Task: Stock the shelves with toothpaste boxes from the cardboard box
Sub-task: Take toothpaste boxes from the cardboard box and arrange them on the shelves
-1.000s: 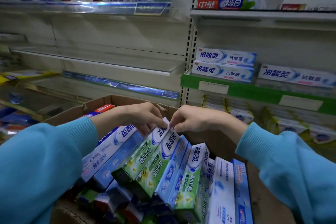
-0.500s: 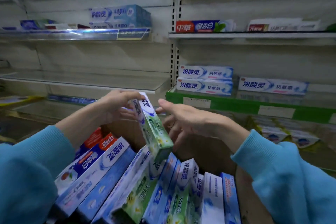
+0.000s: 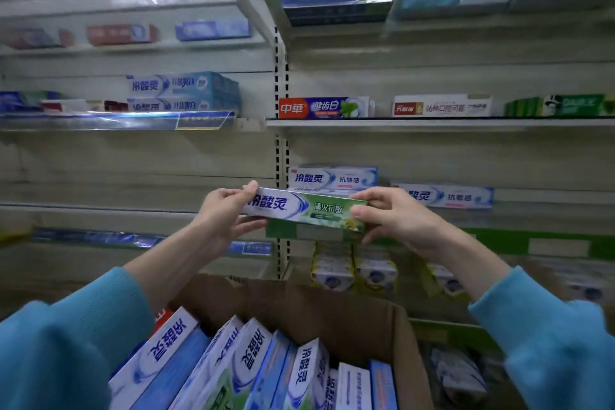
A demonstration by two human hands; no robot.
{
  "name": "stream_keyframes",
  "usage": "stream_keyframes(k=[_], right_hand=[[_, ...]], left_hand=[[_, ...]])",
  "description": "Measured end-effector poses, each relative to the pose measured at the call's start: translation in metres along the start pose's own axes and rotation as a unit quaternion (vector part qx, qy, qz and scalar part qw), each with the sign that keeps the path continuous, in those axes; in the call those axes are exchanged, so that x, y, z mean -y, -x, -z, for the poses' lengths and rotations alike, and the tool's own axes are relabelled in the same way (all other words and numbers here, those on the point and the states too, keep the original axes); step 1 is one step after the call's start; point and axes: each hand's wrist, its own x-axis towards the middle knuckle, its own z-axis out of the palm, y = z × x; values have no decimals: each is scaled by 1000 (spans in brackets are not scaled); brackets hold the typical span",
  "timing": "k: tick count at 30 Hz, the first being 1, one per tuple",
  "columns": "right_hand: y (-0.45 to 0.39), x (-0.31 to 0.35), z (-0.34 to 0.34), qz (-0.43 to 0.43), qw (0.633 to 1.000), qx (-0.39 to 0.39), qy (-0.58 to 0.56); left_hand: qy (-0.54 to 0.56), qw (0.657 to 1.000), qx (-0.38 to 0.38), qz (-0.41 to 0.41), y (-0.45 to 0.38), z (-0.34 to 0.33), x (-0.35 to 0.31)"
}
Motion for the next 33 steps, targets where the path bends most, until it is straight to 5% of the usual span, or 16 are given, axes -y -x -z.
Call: stream_keyframes(k=[10, 16, 25, 33], right_hand=[[15, -24, 39, -12, 988, -146, -56], [18, -39, 61, -6, 969, -241, 57], [39, -54, 147, -23, 935, -345, 81], [78, -54, 226, -55, 887, -417, 191]], left_hand=[[-44, 994, 72, -66, 2, -44, 20], [-35, 994, 61, -85, -7, -73, 36], [-101, 983, 119, -100, -5, -168, 46], [-272, 928, 109, -231, -2, -272, 62]])
